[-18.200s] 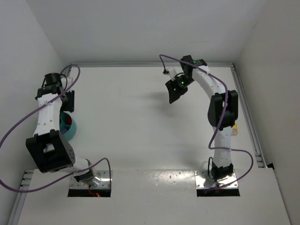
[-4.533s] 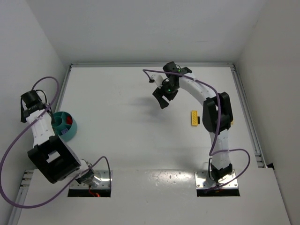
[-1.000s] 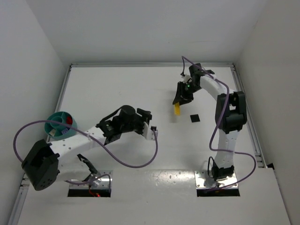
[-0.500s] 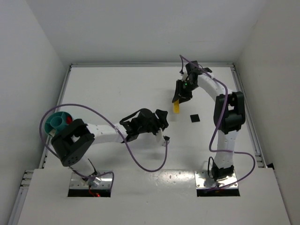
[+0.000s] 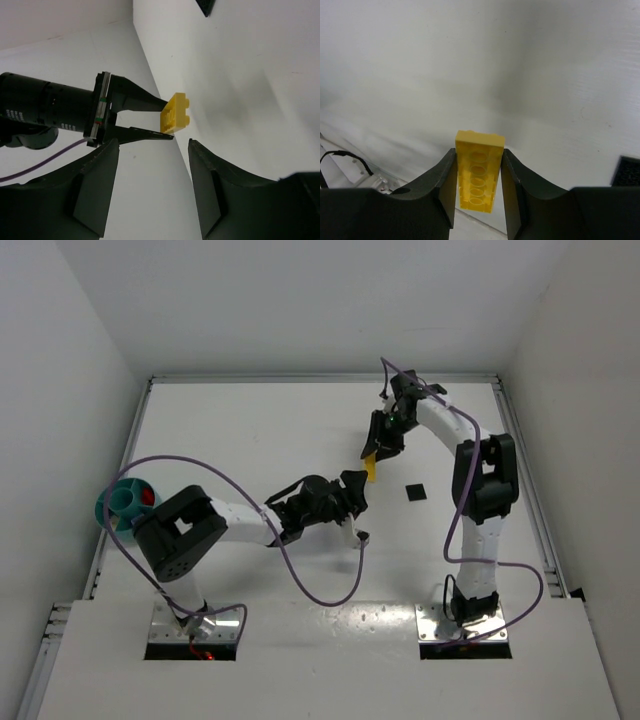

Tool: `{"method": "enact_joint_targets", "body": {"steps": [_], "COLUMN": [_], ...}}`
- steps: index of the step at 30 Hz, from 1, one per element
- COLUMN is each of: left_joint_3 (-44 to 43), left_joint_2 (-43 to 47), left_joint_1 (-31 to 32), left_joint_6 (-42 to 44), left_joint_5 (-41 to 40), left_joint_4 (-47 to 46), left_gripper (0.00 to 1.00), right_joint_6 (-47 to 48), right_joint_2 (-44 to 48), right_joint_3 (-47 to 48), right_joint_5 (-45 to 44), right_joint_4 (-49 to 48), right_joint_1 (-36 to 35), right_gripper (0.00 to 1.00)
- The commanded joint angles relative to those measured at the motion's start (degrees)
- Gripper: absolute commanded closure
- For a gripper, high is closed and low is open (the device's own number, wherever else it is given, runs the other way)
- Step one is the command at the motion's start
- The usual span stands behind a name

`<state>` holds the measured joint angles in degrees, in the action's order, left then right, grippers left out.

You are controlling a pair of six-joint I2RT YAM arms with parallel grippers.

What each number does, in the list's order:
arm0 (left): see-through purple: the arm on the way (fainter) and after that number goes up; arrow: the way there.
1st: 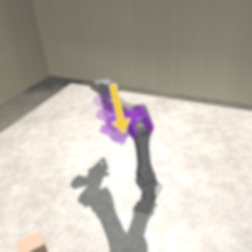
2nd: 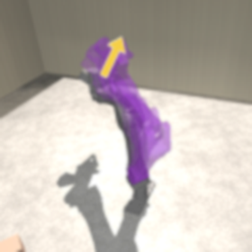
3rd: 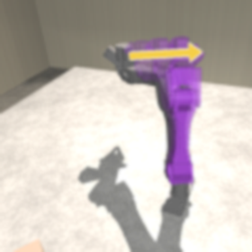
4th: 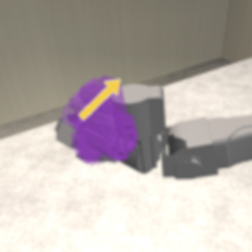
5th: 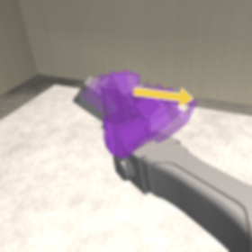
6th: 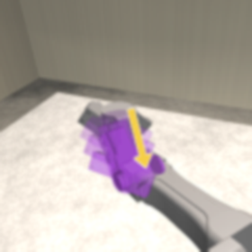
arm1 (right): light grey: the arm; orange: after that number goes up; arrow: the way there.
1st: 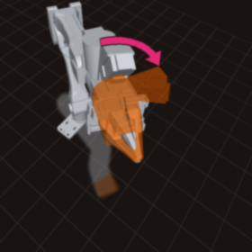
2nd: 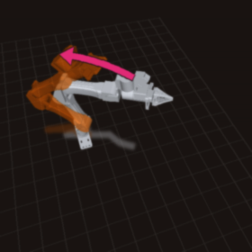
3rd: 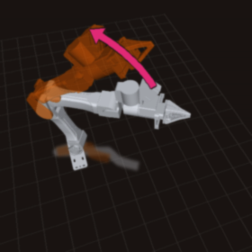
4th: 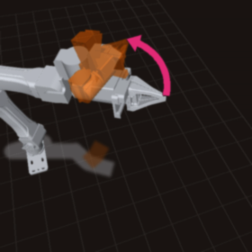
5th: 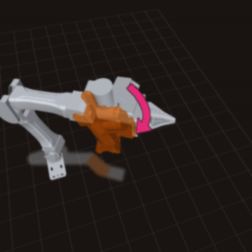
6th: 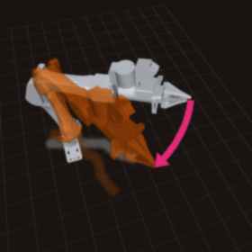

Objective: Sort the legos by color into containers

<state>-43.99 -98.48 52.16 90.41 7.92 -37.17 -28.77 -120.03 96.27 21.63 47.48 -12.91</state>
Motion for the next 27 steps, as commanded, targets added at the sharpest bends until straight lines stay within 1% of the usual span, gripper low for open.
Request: {"method": "enact_joint_targets", "body": {"steps": [1,5,13,17,20,21,23,24,26,27], "left_joint_3": [-0.9,-1.4,-2.5,-3.6,-4.2,-4.8,-4.8,-4.8,-5.3,-5.3], "left_joint_2": [-0.8,-2.0,-4.6,-5.7,-6.2,-6.9,-6.9,-7.4,-7.4,-7.4], "left_joint_1": [0.2,0.2,-0.3,-0.8,-0.8,-0.8,-0.8,-0.8,-0.8,-0.8], "left_joint_6": [1.1,0.6,-1.2,-1.7,-2.3,-2.8,-2.8,-2.8,-2.8,-3.3], "left_joint_5": [1.7,2.4,-0.9,-1.4,-2.6,-2.6,-3.2,-3.2,-3.2,-3.7], "left_joint_4": [-1.0,-0.3,-2.8,-3.3,-4.0,-4.0,-4.0,-4.0,-4.0,-4.0], "left_gripper": [0.37,0.37,0.37,0.40,0.49,0.56,0.63,0.71,0.77,0.81], "right_joint_6": [-1.9,-2.4,-3.0,-3.0,-3.0,-3.0,-3.0,-3.0,-3.5,-4.1], "right_joint_2": [-0.6,-1.1,-1.1,-1.1,-0.6,-0.6,-0.6,-0.6,-0.6,-0.6], "right_joint_3": [2.4,3.7,2.5,2.5,1.9,1.9,1.3,1.3,1.3,1.9], "right_joint_5": [2.3,2.8,3.9,4.4,4.4,4.4,4.4,4.4,4.4,4.4], "right_joint_4": [-0.5,-0.5,-0.5,-0.5,-0.5,-0.5,-0.5,-0.5,-0.5,-1.0], "right_joint_1": [-0.5,-1.0,-2.6,-3.1,-3.6,-3.6,-3.6,-3.6,-3.6,-3.6], "right_gripper": [0.97,0.97,0.97,0.97,0.97,0.97,0.97,0.97,0.97,0.94]}}
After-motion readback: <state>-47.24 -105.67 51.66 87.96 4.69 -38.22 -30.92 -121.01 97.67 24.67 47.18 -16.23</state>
